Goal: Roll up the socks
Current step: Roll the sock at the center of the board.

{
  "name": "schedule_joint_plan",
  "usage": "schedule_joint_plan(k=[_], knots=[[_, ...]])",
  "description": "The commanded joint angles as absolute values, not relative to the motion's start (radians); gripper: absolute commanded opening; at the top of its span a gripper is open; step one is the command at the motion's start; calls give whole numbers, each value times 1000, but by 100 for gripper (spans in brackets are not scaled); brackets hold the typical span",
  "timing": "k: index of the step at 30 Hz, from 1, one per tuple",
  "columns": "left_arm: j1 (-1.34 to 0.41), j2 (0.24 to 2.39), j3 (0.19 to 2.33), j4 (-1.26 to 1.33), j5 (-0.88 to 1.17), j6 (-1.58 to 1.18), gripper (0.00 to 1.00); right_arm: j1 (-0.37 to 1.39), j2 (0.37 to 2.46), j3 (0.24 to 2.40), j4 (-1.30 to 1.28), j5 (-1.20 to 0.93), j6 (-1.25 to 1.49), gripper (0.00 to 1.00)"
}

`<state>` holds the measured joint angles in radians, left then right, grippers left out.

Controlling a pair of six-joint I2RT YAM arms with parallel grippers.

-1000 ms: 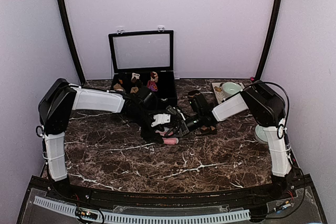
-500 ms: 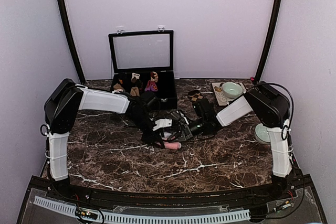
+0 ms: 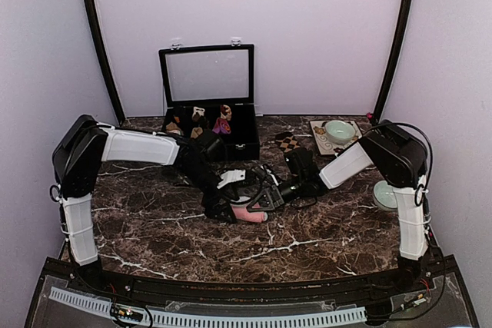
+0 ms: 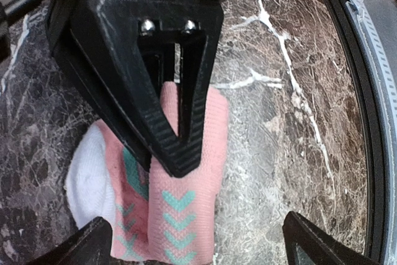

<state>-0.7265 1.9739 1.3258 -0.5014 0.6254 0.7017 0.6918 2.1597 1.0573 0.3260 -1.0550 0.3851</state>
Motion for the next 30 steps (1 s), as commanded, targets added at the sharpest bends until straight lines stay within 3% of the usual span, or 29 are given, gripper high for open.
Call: schedule_joint_plan(k=[1, 4, 16, 27, 30], knots=[[-732, 1922, 1314, -467, 621, 689, 99, 730, 2292, 956, 37, -843, 420, 10], [-733, 1948, 1313, -451, 603, 688, 96, 729, 2294, 966, 30, -845, 422, 10], [-733, 2062, 1399, -476, 592, 676, 49, 740, 2273, 976, 40, -837, 418, 10], [-672, 2213, 1567, -708, 798, 605, 22, 793, 2130, 863, 275, -714, 327, 28], [-663, 2267, 1606, -744, 800, 570, 19, 801, 2104, 822, 345, -671, 310, 34]])
